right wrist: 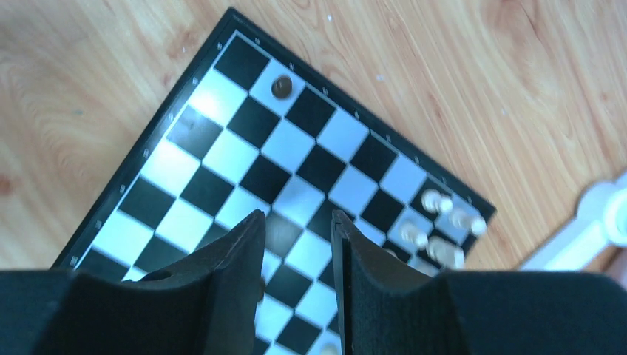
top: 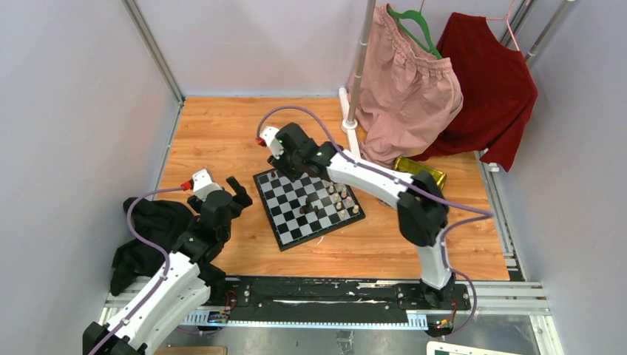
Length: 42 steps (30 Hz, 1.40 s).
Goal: Set up the chess pieces on the board
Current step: Pick up the chess piece from the chessboard.
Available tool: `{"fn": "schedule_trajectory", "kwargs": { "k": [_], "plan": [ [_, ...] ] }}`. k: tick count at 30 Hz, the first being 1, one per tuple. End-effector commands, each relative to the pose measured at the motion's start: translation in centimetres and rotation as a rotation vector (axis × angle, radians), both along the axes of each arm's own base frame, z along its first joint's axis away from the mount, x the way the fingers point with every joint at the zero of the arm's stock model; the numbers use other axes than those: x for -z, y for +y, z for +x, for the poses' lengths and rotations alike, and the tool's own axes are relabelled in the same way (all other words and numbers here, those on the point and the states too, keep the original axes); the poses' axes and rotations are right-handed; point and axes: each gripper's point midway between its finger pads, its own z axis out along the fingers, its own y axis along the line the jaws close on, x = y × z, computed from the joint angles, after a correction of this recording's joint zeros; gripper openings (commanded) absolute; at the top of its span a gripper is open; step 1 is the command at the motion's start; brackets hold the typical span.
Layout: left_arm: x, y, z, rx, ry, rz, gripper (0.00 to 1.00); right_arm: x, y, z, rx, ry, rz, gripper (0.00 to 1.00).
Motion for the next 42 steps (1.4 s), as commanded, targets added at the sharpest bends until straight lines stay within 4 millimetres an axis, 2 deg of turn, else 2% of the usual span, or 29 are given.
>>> {"fn": "schedule_trajectory", "kwargs": {
  "k": [1, 7, 12, 16, 30, 42],
  "plan": [
    [-0.9, 0.4, -0.1, -0.016, -0.01, 0.022, 1.0, -1.7, -3.1, -1.4, 0.084, -0.03, 0.037, 0.42],
    [-0.6, 0.4, -0.1, -0.006, -0.001, 0.029, 1.0, 1.3, -7.0, -4.1, 0.162, 0.044, 0.02, 0.42],
    [-0.5, 0.2, 0.0, 0.003, 0.004, 0.033, 0.99, 4.0, -8.4, -5.5, 0.189, 0.09, 0.009, 0.42],
    [-0.5, 0.0, 0.1, 0.009, 0.002, 0.028, 0.99, 5.1, -8.5, -5.8, 0.183, 0.109, 0.004, 0.42],
    [-0.3, 0.0, 0.1, 0.01, 0.0, 0.025, 0.99, 6.3, -7.2, -6.6, 0.165, 0.181, 0.021, 0.42],
    [-0.3, 0.0, 0.2, 0.01, -0.005, 0.028, 0.99, 7.0, -5.8, -6.3, 0.133, 0.209, 0.021, 0.41]
  ]
}}
